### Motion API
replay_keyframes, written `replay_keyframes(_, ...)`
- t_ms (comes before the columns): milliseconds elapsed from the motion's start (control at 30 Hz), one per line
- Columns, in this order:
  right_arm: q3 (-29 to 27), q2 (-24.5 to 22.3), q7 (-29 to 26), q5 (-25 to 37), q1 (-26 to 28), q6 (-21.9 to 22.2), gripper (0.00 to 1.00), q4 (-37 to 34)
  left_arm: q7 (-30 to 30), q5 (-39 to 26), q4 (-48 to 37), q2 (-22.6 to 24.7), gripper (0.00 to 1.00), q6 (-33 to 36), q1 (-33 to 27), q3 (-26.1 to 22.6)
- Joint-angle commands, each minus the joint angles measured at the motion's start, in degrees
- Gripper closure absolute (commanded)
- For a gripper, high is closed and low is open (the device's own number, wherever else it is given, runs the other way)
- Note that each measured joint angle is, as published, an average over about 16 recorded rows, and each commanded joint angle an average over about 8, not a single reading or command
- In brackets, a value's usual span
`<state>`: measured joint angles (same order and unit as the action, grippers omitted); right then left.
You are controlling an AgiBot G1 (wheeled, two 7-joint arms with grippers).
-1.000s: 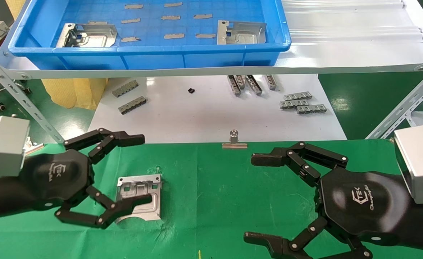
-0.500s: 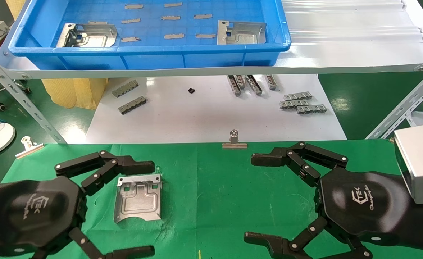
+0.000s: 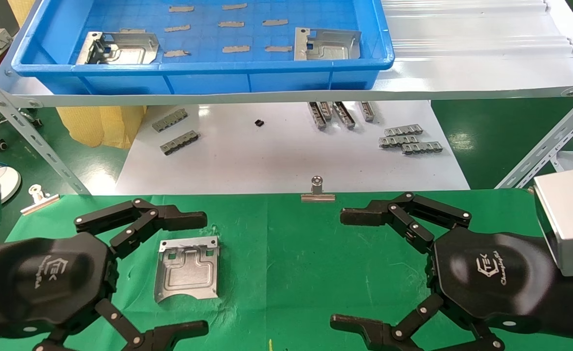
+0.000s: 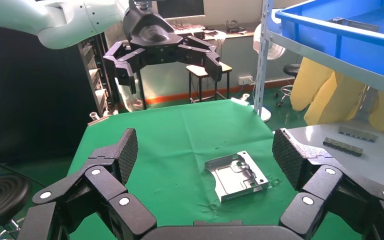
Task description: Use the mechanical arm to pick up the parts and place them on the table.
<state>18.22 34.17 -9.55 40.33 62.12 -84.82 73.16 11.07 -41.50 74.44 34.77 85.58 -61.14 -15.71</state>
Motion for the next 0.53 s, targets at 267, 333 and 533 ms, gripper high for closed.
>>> replay_keyframes(267,0.0,0.0,0.0,0.0,0.0,0.0,0.00,0.0,-0.2,-0.2,-0.6,0.2,0.00,0.1,-0.3,-0.2)
replay_keyframes(333,0.0,0.0,0.0,0.0,0.0,0.0,0.00,0.0,-0.3,-0.3,-0.7,0.2,0.00,0.1,-0.3,-0.2)
replay_keyframes(533,0.0,0.0,0.0,0.0,0.0,0.0,0.00,0.0,-0.4,-0.3,-0.8,0.2,0.00,0.1,-0.4,-0.3)
